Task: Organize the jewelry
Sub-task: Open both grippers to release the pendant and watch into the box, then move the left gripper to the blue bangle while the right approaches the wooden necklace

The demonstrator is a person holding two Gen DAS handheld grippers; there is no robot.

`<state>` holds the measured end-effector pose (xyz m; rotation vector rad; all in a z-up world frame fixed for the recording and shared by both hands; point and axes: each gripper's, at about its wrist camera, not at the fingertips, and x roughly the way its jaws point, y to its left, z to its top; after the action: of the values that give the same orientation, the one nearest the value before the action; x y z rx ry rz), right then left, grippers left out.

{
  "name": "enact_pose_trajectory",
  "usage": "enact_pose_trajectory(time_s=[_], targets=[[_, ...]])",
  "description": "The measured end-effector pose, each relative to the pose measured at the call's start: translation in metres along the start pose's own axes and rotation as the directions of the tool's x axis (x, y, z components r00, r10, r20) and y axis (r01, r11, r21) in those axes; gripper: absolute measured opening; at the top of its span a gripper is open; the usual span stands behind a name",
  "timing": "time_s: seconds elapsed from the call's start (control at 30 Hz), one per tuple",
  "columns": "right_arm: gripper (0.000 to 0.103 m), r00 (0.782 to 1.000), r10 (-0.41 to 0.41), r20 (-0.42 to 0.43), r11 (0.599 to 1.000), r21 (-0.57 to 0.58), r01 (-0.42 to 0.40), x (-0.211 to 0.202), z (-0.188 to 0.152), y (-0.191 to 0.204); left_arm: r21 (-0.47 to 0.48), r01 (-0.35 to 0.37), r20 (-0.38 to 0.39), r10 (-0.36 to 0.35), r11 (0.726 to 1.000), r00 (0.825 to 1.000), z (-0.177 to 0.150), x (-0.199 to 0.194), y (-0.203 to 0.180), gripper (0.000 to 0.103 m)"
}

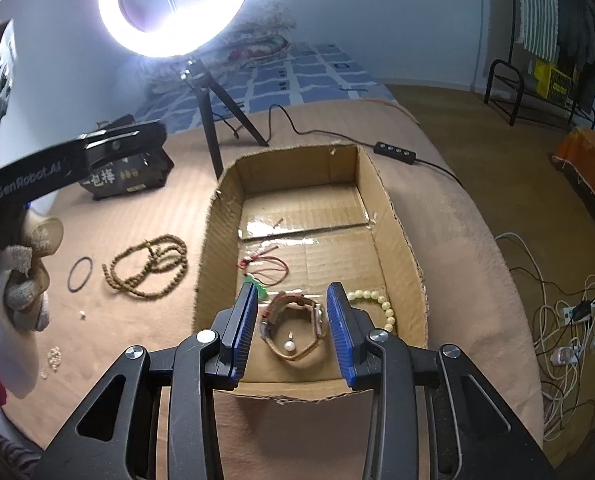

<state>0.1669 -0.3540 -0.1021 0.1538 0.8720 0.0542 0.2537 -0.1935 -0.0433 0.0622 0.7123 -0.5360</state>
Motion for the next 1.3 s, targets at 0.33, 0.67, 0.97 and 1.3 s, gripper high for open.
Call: enact_pose_trajectory(time_s=[0.33,0.67,0.97,1.3], targets=[[0.053,0.996,0.062,0.063,0.998,-0.016,-0.061,-0.017,0.008,0.03,-0.045,-0.072,0.006,0.072,0.996,0.997,-0.025,-0.059,0.056,0.043],[0.061,0.99,0.136,0.05,0.987,-0.09,-0.131,-0.007,0.009,0.083,-0.133,-0.192,-0.023,0.191,0.972,0.981,-0.068,-0.101,0.14,0.052],[0.072,0.984,0.177,0.008,0.979,-0.106,-0.175,0.015,0.011,0.12,-0.229,-0.267,-0.101,0.25,0.936,0.963,-0.106,-0.107,0.21,0.052],[0.073,0.97,0.199,-0.141,0.973,-0.088,-0.213,0.073,0.004,0.15,-0.243,-0.231,-0.185,0.189,0.942,0.964,-0.142,-0.082,0.231,0.07]])
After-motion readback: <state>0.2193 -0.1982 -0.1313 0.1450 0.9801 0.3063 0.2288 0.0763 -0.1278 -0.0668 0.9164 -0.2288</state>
